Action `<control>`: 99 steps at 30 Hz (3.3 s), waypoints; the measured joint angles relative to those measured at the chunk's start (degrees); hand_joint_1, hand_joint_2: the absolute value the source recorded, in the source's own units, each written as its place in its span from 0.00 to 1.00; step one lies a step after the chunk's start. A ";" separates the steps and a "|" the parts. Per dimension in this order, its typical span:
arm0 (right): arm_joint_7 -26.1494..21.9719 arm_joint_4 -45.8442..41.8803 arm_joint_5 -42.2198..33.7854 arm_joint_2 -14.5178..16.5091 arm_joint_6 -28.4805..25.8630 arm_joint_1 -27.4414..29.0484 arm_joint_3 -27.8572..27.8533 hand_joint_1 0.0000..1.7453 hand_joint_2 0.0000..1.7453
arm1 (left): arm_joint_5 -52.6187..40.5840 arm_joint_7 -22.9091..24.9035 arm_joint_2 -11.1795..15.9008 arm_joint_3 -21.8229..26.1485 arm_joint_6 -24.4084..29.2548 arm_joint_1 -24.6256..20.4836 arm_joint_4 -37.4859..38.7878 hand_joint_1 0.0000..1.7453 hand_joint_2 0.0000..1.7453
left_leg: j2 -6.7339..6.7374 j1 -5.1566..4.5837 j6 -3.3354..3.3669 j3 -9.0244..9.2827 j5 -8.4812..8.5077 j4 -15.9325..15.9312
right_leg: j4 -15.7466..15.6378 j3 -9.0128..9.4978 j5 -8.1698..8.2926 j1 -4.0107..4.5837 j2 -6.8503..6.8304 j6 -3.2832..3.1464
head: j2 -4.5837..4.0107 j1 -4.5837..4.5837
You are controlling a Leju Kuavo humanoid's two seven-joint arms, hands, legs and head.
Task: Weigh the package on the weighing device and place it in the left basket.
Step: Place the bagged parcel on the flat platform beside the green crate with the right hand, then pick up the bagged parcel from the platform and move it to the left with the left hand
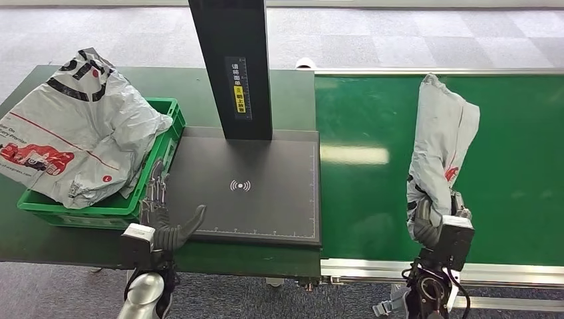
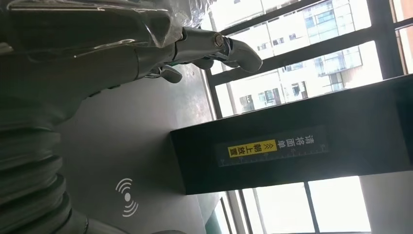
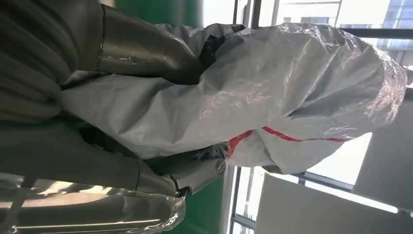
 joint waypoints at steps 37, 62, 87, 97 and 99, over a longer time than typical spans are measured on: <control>8.88 10.15 38.72 -1.45 4.61 -2.37 32.89 0.99 1.00 | 8.13 -0.44 -0.54 -0.01 3.03 -1.69 0.40 0.00 1.00 | -0.02 0.02 -0.01 -0.06 0.00 -0.02 | 0.01 -0.02 0.00 0.02 -0.01 -0.01 | 0.01 0.01; -3.31 2.37 7.36 -1.02 17.58 -1.43 27.01 0.00 1.00 | 8.36 0.21 -0.40 0.04 2.10 -2.16 1.37 0.00 1.00 | -0.01 0.01 -0.01 -0.05 0.00 -0.01 | 0.00 -0.05 0.00 0.01 0.00 -0.01 | 0.00 0.00; 1.78 -0.38 -17.63 -0.79 39.82 0.18 14.60 0.00 1.00 | -40.41 21.19 2.29 -14.21 -5.13 -9.38 22.10 0.00 1.00 | -0.04 -0.01 0.00 0.06 0.01 -0.01 | 0.00 0.14 0.00 -0.01 -0.04 0.00 | 0.01 -0.01; 2.42 1.24 -17.66 -0.36 39.24 -0.50 13.33 0.00 1.00 | -41.23 21.27 2.29 -15.40 -4.65 -11.18 25.34 0.00 1.00 | -0.10 -0.04 0.01 0.25 0.02 -0.01 | 0.00 0.34 0.00 -0.03 -0.09 0.00 | 0.00 0.00; 2.48 1.45 -17.65 -0.36 39.15 -0.60 13.23 0.00 1.00 | -41.26 21.27 2.29 -15.47 -4.64 -11.34 25.61 0.00 1.00 | -0.10 -0.03 0.01 0.27 0.02 -0.01 | 0.00 0.37 0.00 -0.03 -0.09 0.00 | 0.00 0.00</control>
